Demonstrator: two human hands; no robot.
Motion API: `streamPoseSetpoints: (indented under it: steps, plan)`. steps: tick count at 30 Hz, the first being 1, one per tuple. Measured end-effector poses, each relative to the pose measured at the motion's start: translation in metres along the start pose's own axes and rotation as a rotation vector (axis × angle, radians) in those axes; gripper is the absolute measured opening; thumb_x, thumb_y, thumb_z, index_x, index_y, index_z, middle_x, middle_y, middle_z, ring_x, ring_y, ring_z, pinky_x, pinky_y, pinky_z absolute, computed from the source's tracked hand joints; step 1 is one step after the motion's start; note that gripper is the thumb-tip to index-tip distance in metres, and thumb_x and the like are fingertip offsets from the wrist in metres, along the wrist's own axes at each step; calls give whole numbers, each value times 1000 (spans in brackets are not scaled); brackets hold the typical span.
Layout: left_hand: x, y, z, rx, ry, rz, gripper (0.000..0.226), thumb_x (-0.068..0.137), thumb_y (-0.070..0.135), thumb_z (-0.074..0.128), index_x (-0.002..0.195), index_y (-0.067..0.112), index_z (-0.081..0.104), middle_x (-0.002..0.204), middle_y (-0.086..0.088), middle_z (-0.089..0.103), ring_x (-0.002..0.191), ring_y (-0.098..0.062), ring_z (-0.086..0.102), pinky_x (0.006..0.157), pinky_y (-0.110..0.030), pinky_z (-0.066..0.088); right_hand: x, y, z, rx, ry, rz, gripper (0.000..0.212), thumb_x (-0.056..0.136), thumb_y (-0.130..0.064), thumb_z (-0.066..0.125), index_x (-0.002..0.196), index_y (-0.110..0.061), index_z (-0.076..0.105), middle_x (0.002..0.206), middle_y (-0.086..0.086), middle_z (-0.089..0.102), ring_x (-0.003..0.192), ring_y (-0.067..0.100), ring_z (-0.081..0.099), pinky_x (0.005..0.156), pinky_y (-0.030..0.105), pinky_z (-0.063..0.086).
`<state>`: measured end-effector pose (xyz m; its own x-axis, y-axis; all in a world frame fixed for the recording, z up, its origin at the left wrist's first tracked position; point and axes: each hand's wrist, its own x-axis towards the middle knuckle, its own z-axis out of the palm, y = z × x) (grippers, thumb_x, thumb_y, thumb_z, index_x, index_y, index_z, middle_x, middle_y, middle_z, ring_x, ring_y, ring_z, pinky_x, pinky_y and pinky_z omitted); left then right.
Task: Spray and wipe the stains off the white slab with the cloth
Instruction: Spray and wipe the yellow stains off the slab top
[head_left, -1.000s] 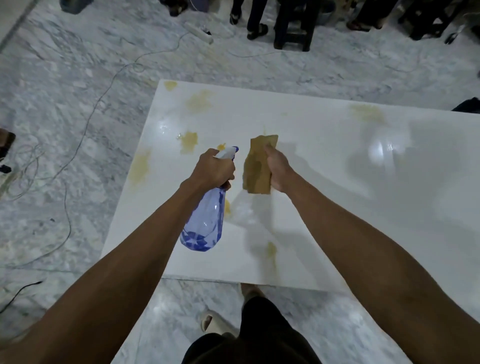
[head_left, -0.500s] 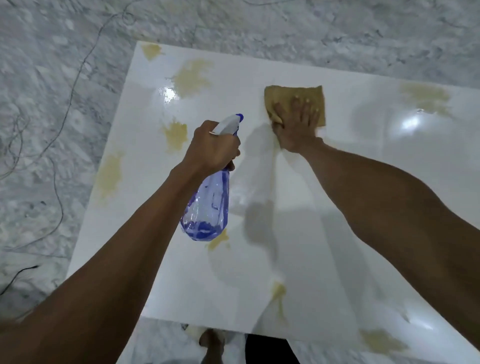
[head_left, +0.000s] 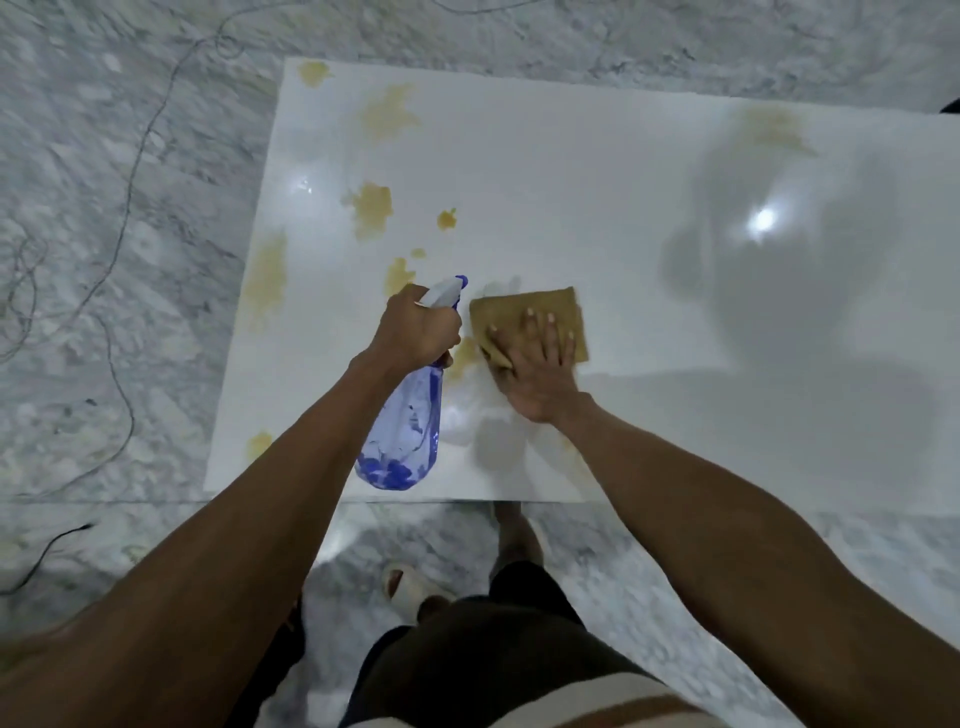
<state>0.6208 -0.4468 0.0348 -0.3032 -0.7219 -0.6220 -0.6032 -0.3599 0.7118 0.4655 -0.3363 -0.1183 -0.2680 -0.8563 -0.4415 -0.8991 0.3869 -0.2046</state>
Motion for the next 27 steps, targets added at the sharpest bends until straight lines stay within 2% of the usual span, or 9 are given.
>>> streamPoseSetpoints:
  steps: [3, 7, 10, 13, 15, 18, 21, 24, 27]
  plan:
    - [-31, -32, -8, 5, -6, -16, 44, 73, 12, 53, 107, -13, 63, 82, -20, 66, 33, -17, 52, 42, -22, 46, -68, -23, 32, 41, -74, 20, 60, 103, -53, 25, 154, -49, -6, 166, 4, -20, 151, 33, -22, 119, 56, -13]
    - [-60, -53, -22, 33, -37, 5, 33, 84, 5, 51, 108, -15, 62, 80, -20, 66, 35, -19, 54, 46, -26, 46, -102, -43, 26, 173, -159, 76, 59, 99, -59, 17, 156, -45, 12, 169, 2, -2, 154, 32, -6, 122, 54, -2]
    - [-64, -52, -36, 22, -36, 37, 25, 85, 6, 51, 99, -8, 66, 79, -20, 65, 37, -21, 54, 49, -28, 46, -81, -38, -24, 639, 14, 222, 48, 105, -49, 34, 142, -24, 51, 144, 13, 52, 133, 35, 47, 108, 44, 35]
    - [-54, -38, -54, -10, -10, 55, 21, 85, 8, 52, 95, -4, 66, 78, -19, 65, 38, -22, 52, 47, -27, 46, -46, -26, -78, 1110, 154, 358, 41, 106, -38, 40, 127, -11, 61, 122, 13, 66, 113, 32, 62, 97, 44, 50]
    - [-40, -24, -67, -33, 8, 63, 27, 79, 8, 52, 99, 0, 67, 77, -17, 63, 42, -25, 49, 46, -27, 45, -16, -24, -109, 1218, 149, 372, 41, 106, -38, 40, 131, -11, 57, 117, 8, 65, 110, 29, 63, 94, 45, 54]
    - [-12, -3, -85, -59, 39, 103, 18, 78, 3, 52, 91, 4, 65, 80, -18, 60, 43, -24, 49, 44, -28, 45, 47, -36, -154, 1100, 256, 262, 37, 106, -36, 40, 123, -11, 61, 117, 9, 65, 108, 26, 64, 101, 47, 51]
    - [28, 17, -101, -94, 89, 102, 23, 87, 2, 54, 103, -12, 64, 85, -21, 63, 35, -12, 50, 42, -24, 47, 123, -55, -189, 814, 333, 110, 43, 105, -32, 34, 137, -9, 53, 130, 12, 63, 119, 29, 59, 95, 35, 46]
    - [68, 33, -111, -129, 105, 129, 26, 89, 5, 54, 101, -15, 64, 81, -21, 64, 38, -15, 50, 43, -25, 48, 213, -58, -205, 420, 386, 18, 43, 102, -25, 31, 142, -18, 44, 140, 8, 56, 127, 34, 53, 106, 48, 38]
    - [107, 38, -117, -150, 118, 172, 26, 83, 4, 54, 97, -14, 66, 77, -19, 65, 40, -17, 51, 45, -26, 48, 293, -50, -179, 80, 195, 49, 46, 104, -34, 31, 148, -19, 35, 154, 13, 39, 141, 38, 38, 117, 55, 24]
